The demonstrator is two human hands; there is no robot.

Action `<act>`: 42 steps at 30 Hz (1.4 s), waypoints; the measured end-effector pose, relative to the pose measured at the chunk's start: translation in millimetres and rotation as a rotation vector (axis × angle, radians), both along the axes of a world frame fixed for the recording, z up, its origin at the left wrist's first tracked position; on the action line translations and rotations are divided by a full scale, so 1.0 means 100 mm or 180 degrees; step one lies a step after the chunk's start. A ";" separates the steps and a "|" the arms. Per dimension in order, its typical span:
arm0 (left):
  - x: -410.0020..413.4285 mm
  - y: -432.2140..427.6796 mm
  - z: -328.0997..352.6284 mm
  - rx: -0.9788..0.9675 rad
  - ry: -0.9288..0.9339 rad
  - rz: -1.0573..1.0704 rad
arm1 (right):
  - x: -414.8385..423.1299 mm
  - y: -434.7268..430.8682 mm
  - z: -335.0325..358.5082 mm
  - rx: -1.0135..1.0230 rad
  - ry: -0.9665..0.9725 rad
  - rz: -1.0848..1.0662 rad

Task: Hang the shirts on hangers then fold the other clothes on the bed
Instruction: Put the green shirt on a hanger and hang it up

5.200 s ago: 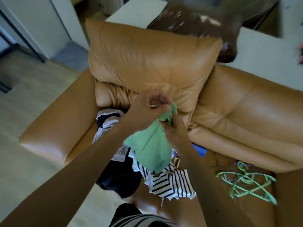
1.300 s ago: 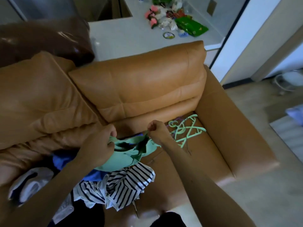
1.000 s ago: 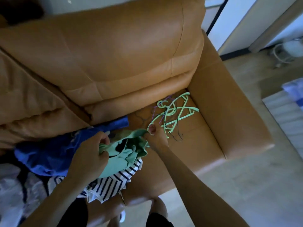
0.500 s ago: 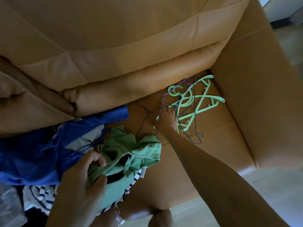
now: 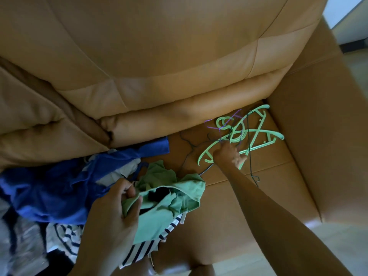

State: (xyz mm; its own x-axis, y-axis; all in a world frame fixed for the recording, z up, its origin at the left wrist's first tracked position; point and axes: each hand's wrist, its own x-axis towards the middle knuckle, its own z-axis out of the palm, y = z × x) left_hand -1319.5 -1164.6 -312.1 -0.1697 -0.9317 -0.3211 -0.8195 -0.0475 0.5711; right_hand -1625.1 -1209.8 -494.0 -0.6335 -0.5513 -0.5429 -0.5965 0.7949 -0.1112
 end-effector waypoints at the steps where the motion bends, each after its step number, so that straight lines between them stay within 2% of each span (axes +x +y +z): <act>1: -0.03 -0.02 0.12 -0.0077 0.0017 -0.0016 | -0.04 0.05 0.20 -0.0175 -0.0109 -0.0195; 3: -0.10 -0.02 0.42 -0.0240 0.0110 -0.0069 | -0.09 0.19 0.56 -0.0533 -0.0237 -0.0419; 7: -0.13 -0.07 0.95 -0.0248 0.0310 -0.0164 | -0.10 0.59 1.28 -0.1275 -0.0521 -0.0414; 9: -0.09 -0.13 1.19 -0.0290 0.0338 -0.0240 | -0.09 0.79 1.64 -0.1666 -0.0978 -0.0358; 11: 0.02 -0.21 1.48 -0.0393 0.0391 -0.0382 | -0.07 0.95 2.02 -0.1758 -0.1425 -0.0265; 14: 0.17 -0.35 1.89 -0.0694 0.0426 -0.0699 | 0.03 1.04 2.64 -0.1996 -0.2420 -0.0433; 18: 0.48 -0.52 2.46 -0.1439 0.0257 -0.0760 | 0.15 1.07 3.60 -0.2247 -0.2938 0.0397; 22: 0.73 -0.69 2.95 -0.2189 -0.0107 -0.0269 | 0.16 1.03 4.23 -0.2477 -0.3075 0.1217; 25: 0.91 -0.81 3.30 -0.2607 -0.0517 0.0181 | 0.21 1.00 4.55 -0.2541 -0.3178 0.1483; 30: 1.18 -0.93 3.80 -0.3023 -0.0231 0.0559 | 0.44 0.94 4.98 -0.2485 -0.3403 0.1711; 33: 1.26 -0.91 4.03 -0.3261 -0.0583 0.0733 | 0.65 0.91 5.17 -0.2518 -0.3204 0.2000; 37: 1.31 -0.89 4.29 -0.3426 -0.0710 0.0529 | 0.93 0.81 5.36 -0.2497 -0.2777 0.2344; 42: 1.33 -0.87 4.50 -0.3457 -0.0852 -0.0001 | 1.29 0.67 5.58 -0.2926 -0.2154 0.2667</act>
State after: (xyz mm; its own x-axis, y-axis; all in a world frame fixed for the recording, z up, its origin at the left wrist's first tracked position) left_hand -1186.0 -1251.4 138.2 -0.2173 -0.7397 0.6369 -0.9222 0.3694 0.1145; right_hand -1496.1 -1143.1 63.5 0.2868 -0.9465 0.1477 -0.4721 -0.2738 -0.8379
